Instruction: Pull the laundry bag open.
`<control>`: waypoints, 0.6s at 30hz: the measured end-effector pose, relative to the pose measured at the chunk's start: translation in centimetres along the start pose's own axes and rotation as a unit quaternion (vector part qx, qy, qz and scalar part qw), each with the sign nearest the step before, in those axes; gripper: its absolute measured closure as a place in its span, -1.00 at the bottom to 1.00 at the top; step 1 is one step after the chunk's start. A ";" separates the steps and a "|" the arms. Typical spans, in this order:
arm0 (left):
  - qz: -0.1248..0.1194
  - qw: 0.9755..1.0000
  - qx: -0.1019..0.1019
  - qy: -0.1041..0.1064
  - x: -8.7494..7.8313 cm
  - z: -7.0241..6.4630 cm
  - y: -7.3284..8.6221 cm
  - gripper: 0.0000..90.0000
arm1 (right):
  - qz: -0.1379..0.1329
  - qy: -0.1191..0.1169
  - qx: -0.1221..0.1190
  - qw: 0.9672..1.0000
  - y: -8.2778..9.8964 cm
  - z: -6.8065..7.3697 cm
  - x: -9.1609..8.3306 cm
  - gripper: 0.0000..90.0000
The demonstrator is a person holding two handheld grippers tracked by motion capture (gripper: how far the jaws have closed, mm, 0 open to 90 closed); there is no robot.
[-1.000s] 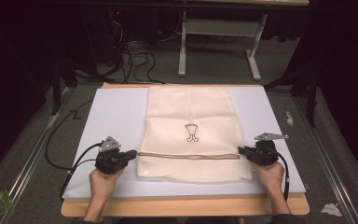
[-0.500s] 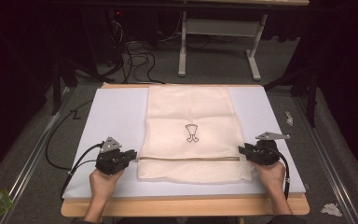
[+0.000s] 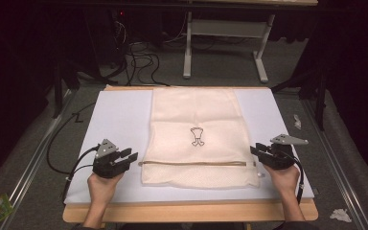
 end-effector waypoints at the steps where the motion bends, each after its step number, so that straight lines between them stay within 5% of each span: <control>1: -0.001 1.000 -0.001 -0.002 -0.1 0.1 -0.1 0.40 | -0.001 0.001 0.003 1.000 0.0 -0.1 -0.2 0.50; 18: -0.037 0.998 -0.016 -0.040 -1.3 2.1 -0.9 0.38 | -0.061 0.034 0.010 0.997 -0.1 -2.2 -3.1 0.49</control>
Point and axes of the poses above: each handheld gripper's, and its own axes: x roughly forward along the jaws, y roughly out of its underside, z roughly to its left, the point moved 2 cm from there along x, roughly forward along the jaws, and after that the axes turned 3 degrees about -y, right-handed, at the moved point
